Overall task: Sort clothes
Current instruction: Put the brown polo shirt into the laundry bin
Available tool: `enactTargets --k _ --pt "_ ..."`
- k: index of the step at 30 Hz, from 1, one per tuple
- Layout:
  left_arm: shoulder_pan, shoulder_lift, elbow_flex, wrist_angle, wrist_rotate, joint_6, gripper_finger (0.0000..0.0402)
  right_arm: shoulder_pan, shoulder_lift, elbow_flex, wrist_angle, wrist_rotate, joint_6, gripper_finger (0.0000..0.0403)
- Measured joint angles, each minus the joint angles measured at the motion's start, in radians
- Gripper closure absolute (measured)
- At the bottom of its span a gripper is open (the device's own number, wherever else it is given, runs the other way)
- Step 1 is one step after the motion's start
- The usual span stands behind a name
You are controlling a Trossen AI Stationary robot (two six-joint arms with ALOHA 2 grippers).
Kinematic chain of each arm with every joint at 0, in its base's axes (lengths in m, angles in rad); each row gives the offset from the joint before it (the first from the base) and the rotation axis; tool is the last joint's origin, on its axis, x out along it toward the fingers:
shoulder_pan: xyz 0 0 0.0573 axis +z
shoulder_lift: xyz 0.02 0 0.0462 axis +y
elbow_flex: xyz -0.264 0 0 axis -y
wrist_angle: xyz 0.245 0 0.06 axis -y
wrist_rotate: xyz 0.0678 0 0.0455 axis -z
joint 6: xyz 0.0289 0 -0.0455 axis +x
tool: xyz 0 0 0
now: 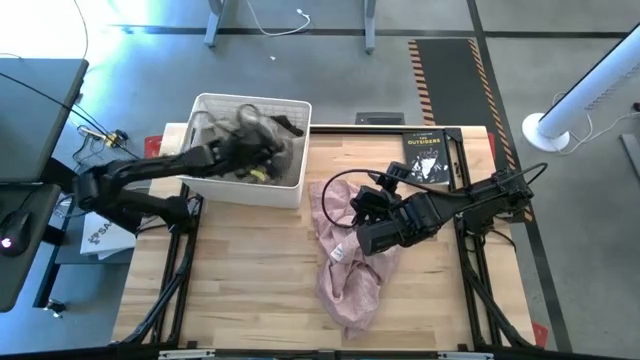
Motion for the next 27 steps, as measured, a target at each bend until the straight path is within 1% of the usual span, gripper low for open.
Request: enactTargets --k 5,8,11,13,15,18,21,24,27 --pt "-0.036 -0.225 0.000 0.005 -0.011 -0.017 0.0398 0.001 0.000 0.000 0.000 -0.008 0.008 0.0238" --pt "-0.046 -0.325 0.002 -0.009 -0.062 -0.004 0.0398 0.001 0.000 0.000 0.000 -0.029 0.023 0.0238" --pt "-0.046 -0.376 0.002 -0.060 -0.173 -0.002 0.0397 0.002 0.000 0.000 0.000 -0.048 0.028 0.0238" --pt "-0.043 -0.381 0.002 -0.089 -0.244 -0.002 0.0396 0.003 0.000 0.000 0.000 -0.057 0.030 0.0238" --pt "-0.042 -0.374 0.002 -0.102 -0.261 0.007 0.0387 0.005 0.000 0.000 0.000 -0.066 0.044 0.0238" --pt "-0.042 -0.355 0.002 -0.074 -0.227 0.032 0.0355 0.005 0.000 0.000 0.000 -0.067 0.046 0.0238" --pt "-0.042 -0.350 0.002 -0.044 -0.179 0.051 0.0305 0.005 0.000 0.000 0.000 -0.066 0.046 0.0238" --pt "-0.043 -0.370 0.002 0.000 -0.179 0.052 0.0256 0.005 0.000 0.000 0.000 -0.066 0.046 0.0238" --pt "-0.044 -0.388 0.004 0.014 -0.189 0.045 0.0228 0.005 0.000 0.000 0.000 -0.072 0.049 0.0238"
